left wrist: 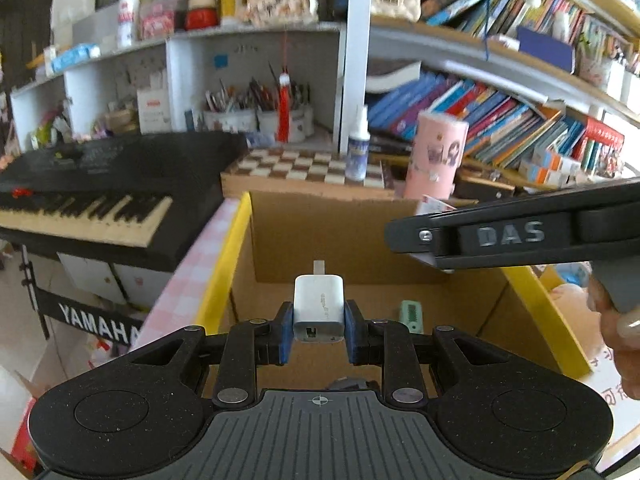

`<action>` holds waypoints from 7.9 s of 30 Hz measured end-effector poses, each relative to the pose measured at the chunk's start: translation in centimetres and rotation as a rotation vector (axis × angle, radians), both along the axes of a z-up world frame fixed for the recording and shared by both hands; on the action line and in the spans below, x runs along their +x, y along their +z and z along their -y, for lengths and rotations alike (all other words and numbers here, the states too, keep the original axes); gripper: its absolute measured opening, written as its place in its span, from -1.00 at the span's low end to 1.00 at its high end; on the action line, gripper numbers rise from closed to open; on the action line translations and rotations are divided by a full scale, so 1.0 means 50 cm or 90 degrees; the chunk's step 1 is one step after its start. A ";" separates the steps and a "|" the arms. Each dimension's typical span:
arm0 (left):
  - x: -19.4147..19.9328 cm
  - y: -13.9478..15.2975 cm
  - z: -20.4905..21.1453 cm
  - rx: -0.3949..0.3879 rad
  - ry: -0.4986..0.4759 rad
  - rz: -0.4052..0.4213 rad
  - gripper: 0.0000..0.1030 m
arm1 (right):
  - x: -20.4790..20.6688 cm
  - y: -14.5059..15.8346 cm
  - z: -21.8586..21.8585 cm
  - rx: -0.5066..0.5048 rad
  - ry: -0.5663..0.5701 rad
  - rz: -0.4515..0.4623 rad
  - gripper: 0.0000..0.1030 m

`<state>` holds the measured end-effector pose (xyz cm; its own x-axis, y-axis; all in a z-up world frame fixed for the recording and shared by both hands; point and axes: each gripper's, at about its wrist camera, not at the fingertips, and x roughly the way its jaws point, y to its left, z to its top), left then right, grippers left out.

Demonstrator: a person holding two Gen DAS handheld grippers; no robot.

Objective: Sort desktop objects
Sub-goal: 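Carry the plug and medicine box with both tools over the yellow box, then open the left tool to drop the plug while the right tool releases the medicine box, then withdraw both open tools from the box back toward the pink plush pig, then grasp the pink plush pig with the left tool while the right tool grasps the yellow tape roll, then lift the tape roll with the right tool, tipping out the blue item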

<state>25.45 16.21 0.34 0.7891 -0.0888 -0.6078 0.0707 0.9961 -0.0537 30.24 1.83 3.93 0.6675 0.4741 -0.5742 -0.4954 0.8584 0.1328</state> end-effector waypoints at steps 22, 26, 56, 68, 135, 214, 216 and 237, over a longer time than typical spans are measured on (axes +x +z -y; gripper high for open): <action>0.087 -0.072 0.012 0.011 -0.032 -0.162 -0.53 | 0.170 -0.152 -0.136 -0.230 0.151 -0.182 0.12; 0.081 -0.068 0.010 0.013 -0.037 -0.154 -0.51 | 0.170 -0.157 -0.138 -0.229 0.155 -0.196 0.12; -0.164 0.086 -0.033 0.055 0.045 0.082 0.11 | -0.084 0.064 0.044 -0.038 -0.079 0.082 0.30; -0.286 0.075 -0.026 0.023 0.065 0.104 0.28 | -0.264 0.025 0.112 -0.050 -0.193 0.130 0.32; -0.415 -0.039 0.228 0.032 -0.073 -0.035 0.61 | -0.556 -0.118 0.304 -0.121 -0.280 -0.010 0.44; -0.130 -0.068 0.511 -0.036 0.039 -0.114 0.23 | 0.077 -0.200 0.571 -0.123 -0.080 -0.020 0.72; -0.142 -0.064 0.505 -0.032 0.045 -0.112 0.23 | 0.104 -0.212 0.553 -0.120 -0.074 -0.026 0.79; -0.188 -0.055 0.484 -0.047 0.033 -0.092 0.24 | 0.074 -0.251 0.544 -0.148 -0.078 -0.043 0.74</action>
